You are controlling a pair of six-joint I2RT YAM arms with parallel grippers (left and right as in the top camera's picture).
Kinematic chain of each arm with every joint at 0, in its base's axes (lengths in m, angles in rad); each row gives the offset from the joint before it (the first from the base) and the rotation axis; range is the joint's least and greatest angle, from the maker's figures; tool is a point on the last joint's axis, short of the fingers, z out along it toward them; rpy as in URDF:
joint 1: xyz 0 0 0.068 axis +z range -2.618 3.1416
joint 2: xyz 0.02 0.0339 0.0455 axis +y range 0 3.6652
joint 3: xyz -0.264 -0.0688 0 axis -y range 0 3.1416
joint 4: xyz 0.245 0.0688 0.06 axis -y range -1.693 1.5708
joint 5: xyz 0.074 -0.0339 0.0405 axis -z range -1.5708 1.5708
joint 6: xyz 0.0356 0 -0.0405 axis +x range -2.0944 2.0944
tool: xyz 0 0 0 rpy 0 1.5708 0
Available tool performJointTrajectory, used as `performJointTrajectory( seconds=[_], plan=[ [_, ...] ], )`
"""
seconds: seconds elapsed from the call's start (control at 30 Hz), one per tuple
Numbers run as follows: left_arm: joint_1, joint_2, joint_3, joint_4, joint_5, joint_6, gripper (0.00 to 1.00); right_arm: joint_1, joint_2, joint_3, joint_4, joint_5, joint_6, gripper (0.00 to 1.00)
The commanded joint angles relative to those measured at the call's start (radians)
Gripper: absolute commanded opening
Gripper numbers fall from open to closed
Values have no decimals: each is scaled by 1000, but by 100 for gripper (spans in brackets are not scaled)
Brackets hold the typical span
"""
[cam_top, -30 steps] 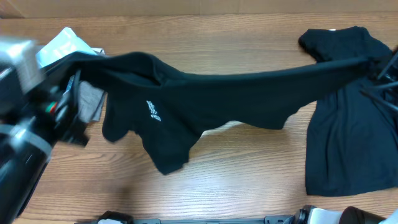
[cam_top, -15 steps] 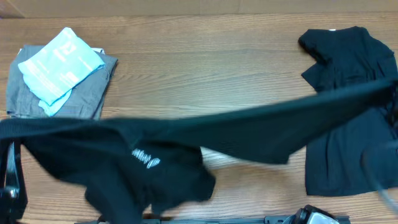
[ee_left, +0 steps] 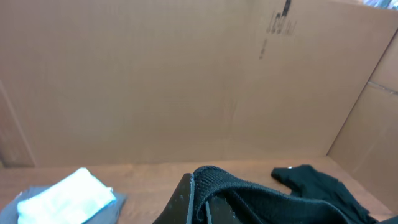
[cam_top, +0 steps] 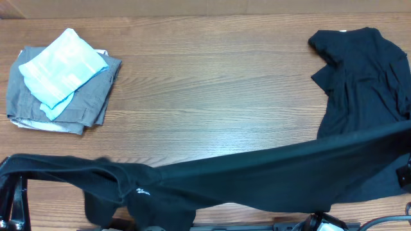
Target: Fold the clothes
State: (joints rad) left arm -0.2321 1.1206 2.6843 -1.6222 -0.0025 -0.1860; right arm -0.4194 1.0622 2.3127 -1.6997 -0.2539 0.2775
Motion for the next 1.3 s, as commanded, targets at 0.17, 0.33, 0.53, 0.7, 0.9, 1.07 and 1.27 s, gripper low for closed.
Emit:
performJointTrajectory(
  seconds=[0.17,0.33,0.53,0.7,0.9,1.07,1.27],
  plan=[
    [3,18,-102,-35,-62,-43,4,-7,8,-75,6,13,24,4],
    [3,51,-216,-30,-80,-66,4,-7,26,-172,6,13,23,4],
    [3,150,-322,-2,-84,-70,4,-7,137,-232,6,2,7,4],
    [4,277,-377,39,-83,-70,4,27,299,-232,9,-59,-19,4],
    [4,474,-401,116,-82,-70,4,164,529,-232,77,-33,-14,4],
    [5,661,-432,208,-84,-72,4,250,738,-232,163,58,18,4],
    [30,929,-438,376,-80,-83,4,290,1011,-232,405,98,37,4]
  ],
)
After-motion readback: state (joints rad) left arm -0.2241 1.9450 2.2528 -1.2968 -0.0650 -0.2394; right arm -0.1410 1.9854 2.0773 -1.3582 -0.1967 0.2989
